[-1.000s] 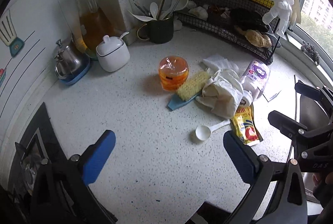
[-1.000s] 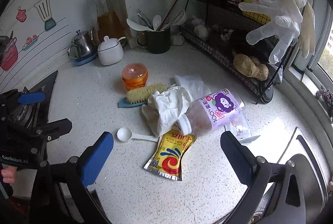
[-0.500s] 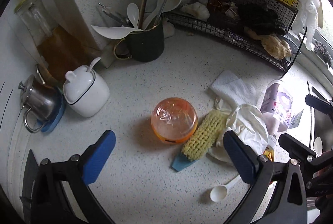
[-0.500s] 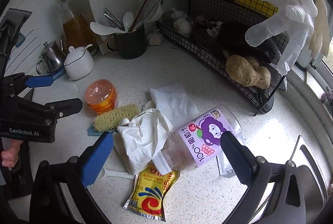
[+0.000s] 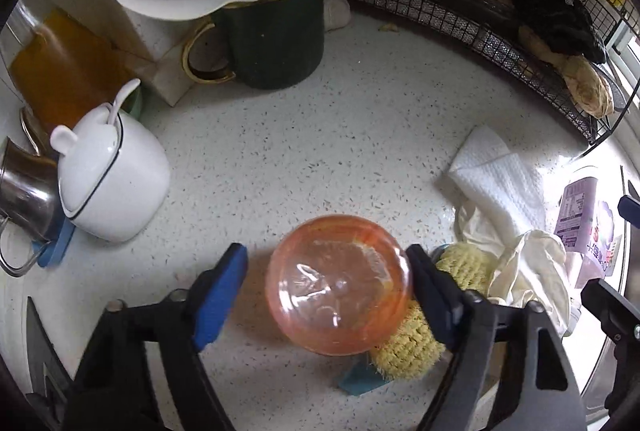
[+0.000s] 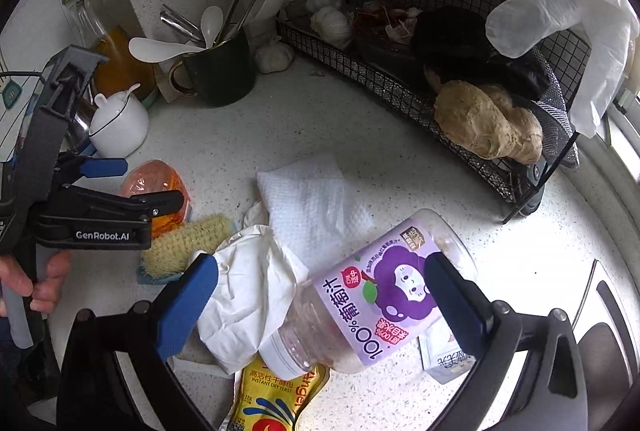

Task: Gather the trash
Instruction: 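Grasp the orange jar with the left gripper while the right gripper grasps the white glove, then lower the jar and glove into the red bin and open both grippers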

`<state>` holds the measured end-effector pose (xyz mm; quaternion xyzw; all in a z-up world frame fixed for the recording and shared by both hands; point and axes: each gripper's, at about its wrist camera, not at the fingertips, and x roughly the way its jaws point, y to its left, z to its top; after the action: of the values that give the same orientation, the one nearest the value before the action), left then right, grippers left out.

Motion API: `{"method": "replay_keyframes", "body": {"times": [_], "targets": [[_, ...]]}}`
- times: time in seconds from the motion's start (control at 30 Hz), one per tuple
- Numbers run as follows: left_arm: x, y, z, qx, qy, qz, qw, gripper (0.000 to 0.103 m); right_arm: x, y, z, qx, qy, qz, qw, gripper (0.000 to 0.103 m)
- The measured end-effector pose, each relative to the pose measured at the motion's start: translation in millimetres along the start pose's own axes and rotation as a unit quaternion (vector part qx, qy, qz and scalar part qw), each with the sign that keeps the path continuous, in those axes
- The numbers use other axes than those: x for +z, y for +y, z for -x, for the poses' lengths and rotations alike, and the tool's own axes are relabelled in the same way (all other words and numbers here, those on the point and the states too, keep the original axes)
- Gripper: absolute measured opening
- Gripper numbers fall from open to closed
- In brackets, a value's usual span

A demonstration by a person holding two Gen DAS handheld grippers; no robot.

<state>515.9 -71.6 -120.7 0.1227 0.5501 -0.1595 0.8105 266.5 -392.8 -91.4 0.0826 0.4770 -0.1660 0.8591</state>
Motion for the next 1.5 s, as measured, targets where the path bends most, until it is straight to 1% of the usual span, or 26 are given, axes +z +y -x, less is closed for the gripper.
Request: {"method": "replay_keyframes", "body": {"times": [0.13,0.23,0.3,0.4,0.5,0.6,0.63,0.7,0.73,0.77,0.8,0.83,0.87,0.9,0.93,0.97,1.07,1.23,1.3,1.37,1.43,1.5], "targets": [[-1.9,2.2,1.6,0.006,-0.005,-0.007,0.9999,0.064,4.3,4.5,-5.0,0.014,0.0,0.001,1.0,0.102],[-6.2,5.4,9.9,0.006,-0.014,-0.001,0.9999,0.064,7.1,12.0,-6.5,0.03,0.0,0.003,1.0,0.102],[-10.5,9.6,18.8,0.004,-0.02,0.008,0.9998,0.064,6.8,20.4,-3.2,0.044,-0.004,0.017,0.999,0.102],[-20.7,14.8,33.4,0.007,-0.03,0.016,0.9994,0.064,5.1,36.6,-0.1,0.06,-0.006,0.054,0.997,0.102],[-34.2,19.1,46.2,0.011,-0.035,0.022,0.9991,0.064,0.5,50.0,-6.7,0.052,0.01,0.089,0.995,0.102],[-52.8,20.4,55.4,0.013,-0.034,0.033,0.9988,0.064,-4.2,56.8,-13.8,0.059,0.027,0.105,0.992,0.102],[-60.2,21.4,57.5,0.012,-0.032,0.039,0.9987,0.064,-5.7,57.8,-16.8,0.055,0.033,0.11,0.992,0.102],[-72.8,19.8,58.4,0.014,-0.026,0.048,0.9984,0.064,-9.4,59.9,-25.0,0.053,0.05,0.119,0.99,0.093],[-79.5,19.7,59.0,0.017,-0.023,0.052,0.9982,0.064,-10.8,60.5,-30.8,0.057,0.065,0.123,0.989,0.085],[-86.3,19.6,60.2,0.02,-0.021,0.056,0.998,0.064,-12.8,60.6,-35.4,0.063,0.076,0.127,0.987,0.072],[-92.3,19.1,61.4,0.023,-0.019,0.061,0.9977,0.064,-15.9,60.9,-37.2,0.06,0.079,0.131,0.986,0.063],[-98.5,18.8,63.7,0.028,-0.019,0.066,0.9973,0.064,-18.8,62.3,-39.3,0.047,0.08,0.139,0.986,0.047],[-104.6,18.8,66.5,0.033,-0.019,0.07,0.9968,0.064,-21.1,63.3,-39.0,0.041,0.076,0.146,0.986,0.027],[-110.6,18.5,69.6,0.036,-0.02,0.076,0.9962,0.064,-23.2,63.7,-36.6,0.043,0.069,0.15,0.985,0.018],[-114.7,18.2,71.9,0.038,-0.021,0.082,0.9956,0.064,-25.1,64.1,-32.0,0.046,0.057,0.154,0.985,0.014],[-121.4,17.4,74.8,0.039,-0.024,0.089,0.9949,0.064,-27.4,64.5,-25.5,0.056,0.044,0.158,0.985,0.011],[-138.2,13.7,82.9,0.051,-0.025,0.104,0.993,0.064,-34.0,64.2,-9.9,0.093,0.025,0.166,0.981,0.005],[-160.9,3.2,104.3,0.073,-0.034,0.121,0.9894,0.064,-48.6,63.4,19.1,0.143,-0.005,0.16,0.977,0.003],[-171.8,-1.3,112.8,0.079,-0.038,0.123,0.9885,0.064,-54.6,69.3,30.0,0.153,-0.012,0.166,0.974,0.003],[-182.7,-5.4,121.6,0.078,-0.042,0.127,0.9879,0.064,-63.2,74.0,43.8,0.16,-0.024,0.176,0.971,0.003],[-193.7,-9.9,129.1,0.076,-0.046,0.128,0.9878,0.064,-68.0,77.7,55.4,0.18,-0.038,0.175,0.967,0.003],[-204.8,-14.8,136.7,0.071,-0.05,0.125,0.9883,0.064,-76.1,81.4,68.1,0.183,-0.048,0.175,0.966,0.003]]}}
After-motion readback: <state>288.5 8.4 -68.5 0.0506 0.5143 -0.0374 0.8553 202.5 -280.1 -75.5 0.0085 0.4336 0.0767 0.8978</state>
